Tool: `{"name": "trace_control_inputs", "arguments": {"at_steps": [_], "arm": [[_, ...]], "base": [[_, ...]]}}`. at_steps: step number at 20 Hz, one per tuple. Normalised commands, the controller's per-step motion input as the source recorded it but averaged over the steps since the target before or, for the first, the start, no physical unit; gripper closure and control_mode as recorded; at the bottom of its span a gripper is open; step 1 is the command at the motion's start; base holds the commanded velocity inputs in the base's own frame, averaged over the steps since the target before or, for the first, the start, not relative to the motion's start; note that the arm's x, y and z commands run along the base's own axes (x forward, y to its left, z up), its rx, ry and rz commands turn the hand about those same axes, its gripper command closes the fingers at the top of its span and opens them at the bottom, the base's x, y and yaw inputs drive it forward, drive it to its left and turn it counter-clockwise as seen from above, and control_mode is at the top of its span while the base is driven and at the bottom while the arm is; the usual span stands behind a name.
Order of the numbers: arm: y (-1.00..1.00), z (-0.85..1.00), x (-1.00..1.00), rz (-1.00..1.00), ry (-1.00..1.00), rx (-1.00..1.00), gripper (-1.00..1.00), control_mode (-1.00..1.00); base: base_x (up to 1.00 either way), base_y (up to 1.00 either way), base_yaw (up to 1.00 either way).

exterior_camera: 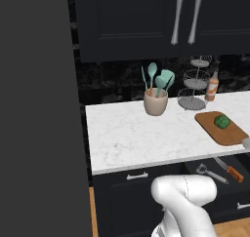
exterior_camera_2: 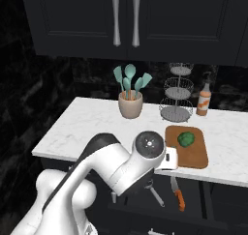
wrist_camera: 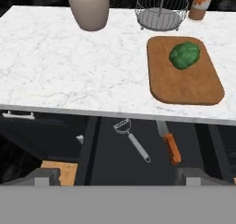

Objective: Place the appropriate cutting tool for cutting the broccoli skin on the cutting board.

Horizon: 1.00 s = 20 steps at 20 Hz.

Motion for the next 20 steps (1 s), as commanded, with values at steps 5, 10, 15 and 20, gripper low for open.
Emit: {"name": "trace_control_inputs", "arguments": {"at_steps": [5, 10, 15, 20], "arm": [[-0.62, -0.15, -0.38, -0.02, 0.16, 0.00, -1.00, -1.00], [-0.37, -0.30, -0.29, -0.07, 0.18, 0.00, -1.00, -1.00], [-0.11, -0.44, -0.03, -0.03, 0.20, -0.03, -1.00, -1.00], [-0.39, -0.54, 0.00, 0.00, 0.11, 0.00, -1.00, -1.00]], "base": [[0.00, 0.00, 0.00], [0.00, 0.00, 0.00], [0.00, 0.00, 0.00], [0.00, 0.00, 0.00]]}}
